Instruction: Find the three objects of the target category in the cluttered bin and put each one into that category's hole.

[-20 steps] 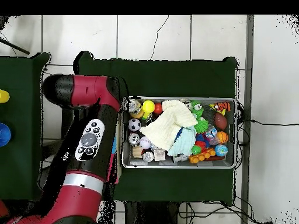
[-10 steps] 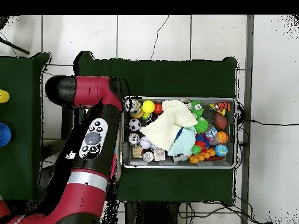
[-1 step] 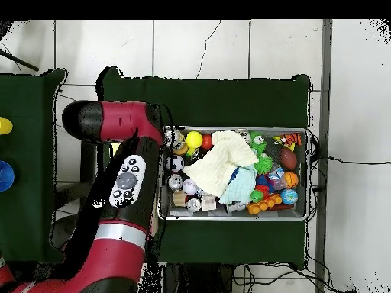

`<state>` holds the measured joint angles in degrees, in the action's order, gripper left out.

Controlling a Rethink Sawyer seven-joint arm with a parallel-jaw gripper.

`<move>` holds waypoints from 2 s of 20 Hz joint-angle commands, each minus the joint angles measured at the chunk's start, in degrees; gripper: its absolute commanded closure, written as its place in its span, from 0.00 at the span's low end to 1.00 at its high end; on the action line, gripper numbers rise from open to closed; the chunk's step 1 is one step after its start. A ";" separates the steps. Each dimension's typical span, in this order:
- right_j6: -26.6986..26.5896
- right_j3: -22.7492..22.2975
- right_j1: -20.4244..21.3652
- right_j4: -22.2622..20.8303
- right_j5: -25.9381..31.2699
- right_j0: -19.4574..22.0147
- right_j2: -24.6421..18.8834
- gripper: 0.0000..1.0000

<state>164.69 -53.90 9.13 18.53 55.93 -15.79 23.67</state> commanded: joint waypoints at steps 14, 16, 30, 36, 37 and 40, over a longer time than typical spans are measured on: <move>-8.63 -7.19 -6.46 -10.26 -12.14 5.47 -9.94 1.00; -8.10 -7.35 -6.24 -10.03 -11.07 5.99 -10.88 1.00; -5.91 -6.72 -5.74 -12.98 -11.56 5.53 -10.72 0.00; -6.09 -8.09 -4.63 -12.35 -13.37 6.11 -11.92 0.00; -6.14 -8.15 -4.45 -12.34 -13.52 6.22 -12.08 0.00; -7.36 -8.53 -3.68 -12.33 -13.37 6.82 -12.78 0.00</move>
<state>164.68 -55.15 11.70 11.39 55.65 -13.74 18.09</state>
